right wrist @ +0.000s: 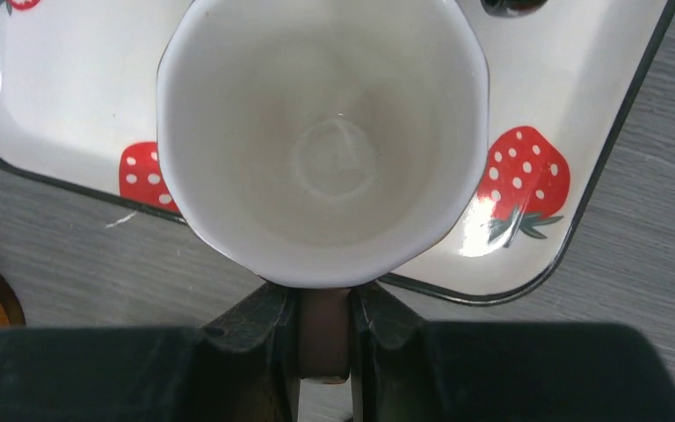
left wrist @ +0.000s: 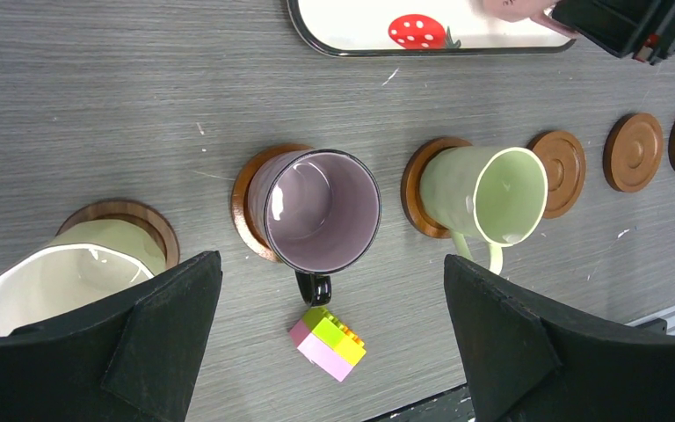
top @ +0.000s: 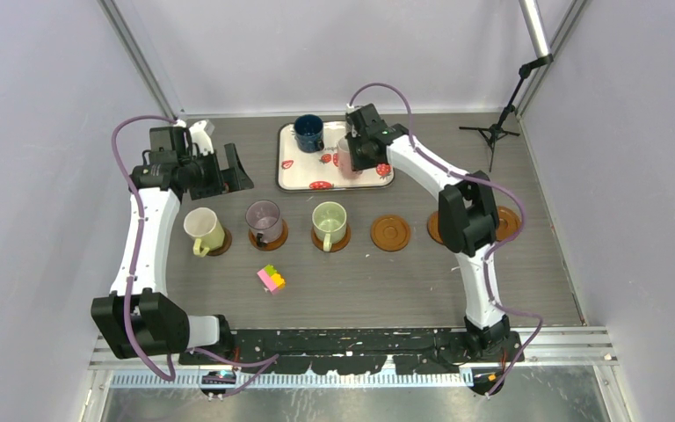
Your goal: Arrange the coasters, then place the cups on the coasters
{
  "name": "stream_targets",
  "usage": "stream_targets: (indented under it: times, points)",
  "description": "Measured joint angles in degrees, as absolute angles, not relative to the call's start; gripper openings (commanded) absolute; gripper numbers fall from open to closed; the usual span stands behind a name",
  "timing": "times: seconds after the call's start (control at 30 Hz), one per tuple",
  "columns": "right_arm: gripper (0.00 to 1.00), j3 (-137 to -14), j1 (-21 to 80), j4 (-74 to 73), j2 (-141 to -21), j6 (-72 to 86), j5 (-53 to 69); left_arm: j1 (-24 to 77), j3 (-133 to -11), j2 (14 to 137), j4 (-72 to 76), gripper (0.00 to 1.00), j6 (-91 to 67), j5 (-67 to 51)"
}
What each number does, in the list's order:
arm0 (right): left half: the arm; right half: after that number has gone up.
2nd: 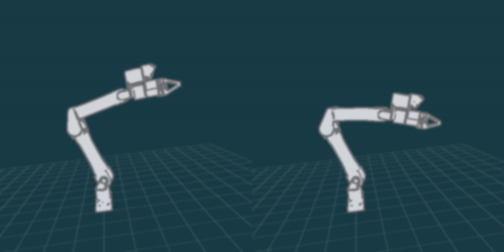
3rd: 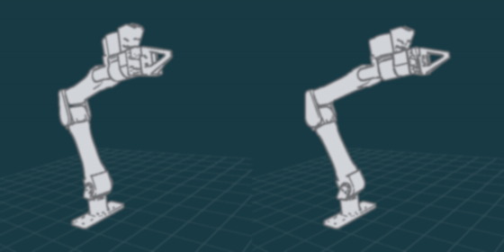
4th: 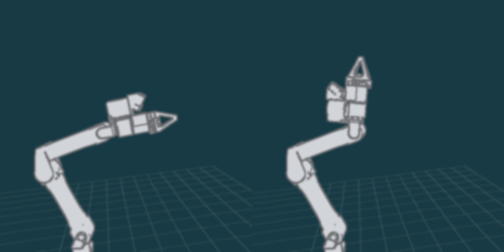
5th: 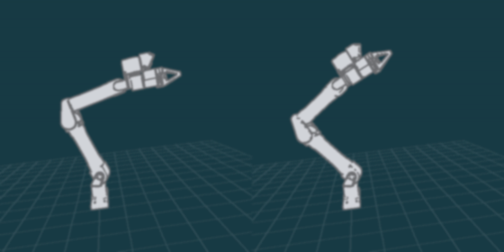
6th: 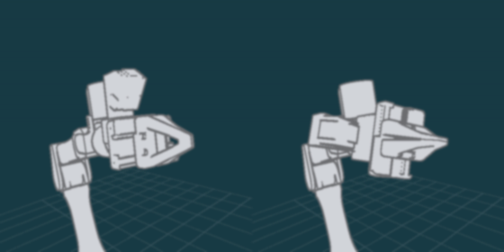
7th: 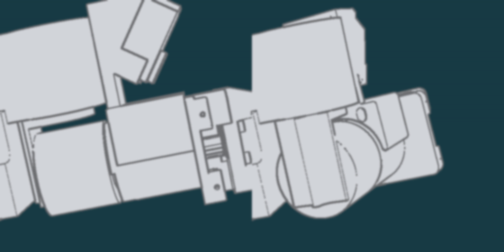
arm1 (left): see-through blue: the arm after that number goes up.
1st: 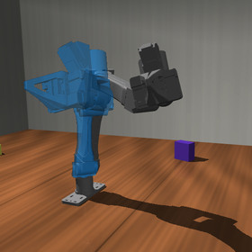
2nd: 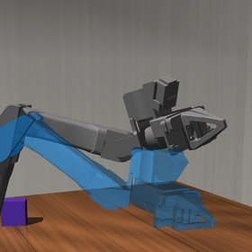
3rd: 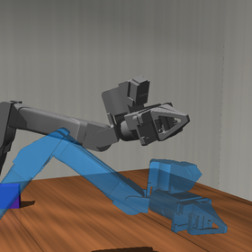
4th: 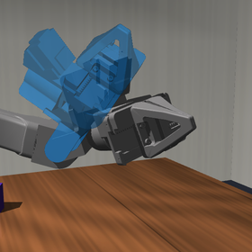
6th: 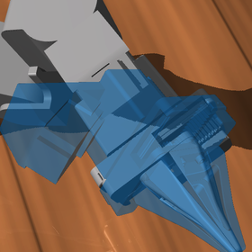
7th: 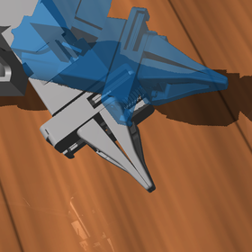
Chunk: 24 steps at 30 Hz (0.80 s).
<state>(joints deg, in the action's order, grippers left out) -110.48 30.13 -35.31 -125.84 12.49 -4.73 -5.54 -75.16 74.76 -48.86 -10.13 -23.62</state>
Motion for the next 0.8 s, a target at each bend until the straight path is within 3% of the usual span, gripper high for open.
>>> stream_targets:
  times: [0.5,0.8]
  points:
    - [0.0,-86.08,21.93,-28.71,-100.57,3.57,8.38,-5.63,-75.11,74.74,-48.86,1.0,-10.02,-23.59]
    - [0.0,-72.93,3.6,-31.81,-78.43,-0.89,14.28,-5.65,-74.74,74.74,-48.84,1.0,-10.09,-24.25]
